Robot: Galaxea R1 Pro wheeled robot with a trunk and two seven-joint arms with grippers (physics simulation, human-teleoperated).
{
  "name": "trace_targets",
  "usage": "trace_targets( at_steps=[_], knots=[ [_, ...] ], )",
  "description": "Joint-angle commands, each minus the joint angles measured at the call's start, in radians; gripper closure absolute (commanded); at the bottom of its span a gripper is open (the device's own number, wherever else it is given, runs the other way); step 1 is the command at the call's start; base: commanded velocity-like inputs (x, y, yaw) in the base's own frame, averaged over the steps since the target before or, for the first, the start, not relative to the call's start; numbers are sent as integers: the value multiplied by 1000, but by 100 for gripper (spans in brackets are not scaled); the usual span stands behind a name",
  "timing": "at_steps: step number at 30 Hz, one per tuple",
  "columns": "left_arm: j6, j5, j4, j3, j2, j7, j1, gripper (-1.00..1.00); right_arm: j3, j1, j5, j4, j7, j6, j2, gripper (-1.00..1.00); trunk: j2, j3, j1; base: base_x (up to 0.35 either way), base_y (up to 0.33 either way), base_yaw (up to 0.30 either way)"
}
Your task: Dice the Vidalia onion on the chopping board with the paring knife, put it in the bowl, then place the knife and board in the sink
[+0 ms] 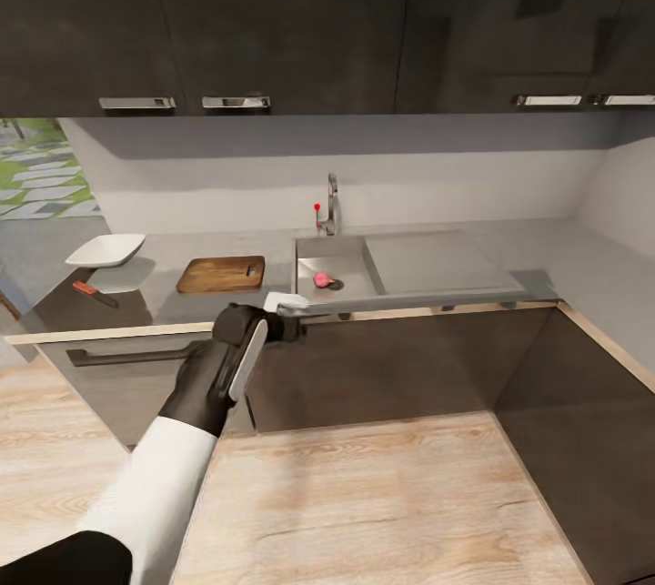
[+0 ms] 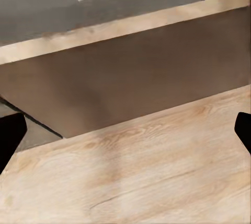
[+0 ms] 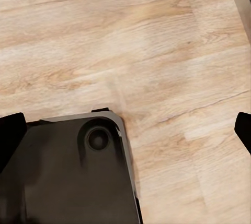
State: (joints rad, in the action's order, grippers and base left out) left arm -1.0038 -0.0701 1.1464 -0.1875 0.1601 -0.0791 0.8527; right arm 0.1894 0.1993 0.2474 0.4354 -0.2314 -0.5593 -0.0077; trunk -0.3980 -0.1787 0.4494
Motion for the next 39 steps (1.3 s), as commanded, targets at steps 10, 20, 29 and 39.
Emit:
trace_targets(
  at_steps=[10,20,29,39],
  knots=[
    [-6,-66,-102,-4,0,-6,110,-100,8,0,10,2,-6,-2,0,-100,-2,-2,1,0,0,0],
    [-8,-71,-81,-76,-17,0,114,-100,8,0,10,2,-6,-2,0,-100,-2,-2,1,0,0,0],
    [-9,-71,-66,-97,-22,-1,114,-100,10,0,9,1,-6,-2,0,-100,-2,-2,1,152,-28,0],
    [-7,-71,-74,-97,-22,-2,114,-100,10,0,9,0,-6,-2,0,-100,-2,-2,1,310,-98,0]
  ],
)
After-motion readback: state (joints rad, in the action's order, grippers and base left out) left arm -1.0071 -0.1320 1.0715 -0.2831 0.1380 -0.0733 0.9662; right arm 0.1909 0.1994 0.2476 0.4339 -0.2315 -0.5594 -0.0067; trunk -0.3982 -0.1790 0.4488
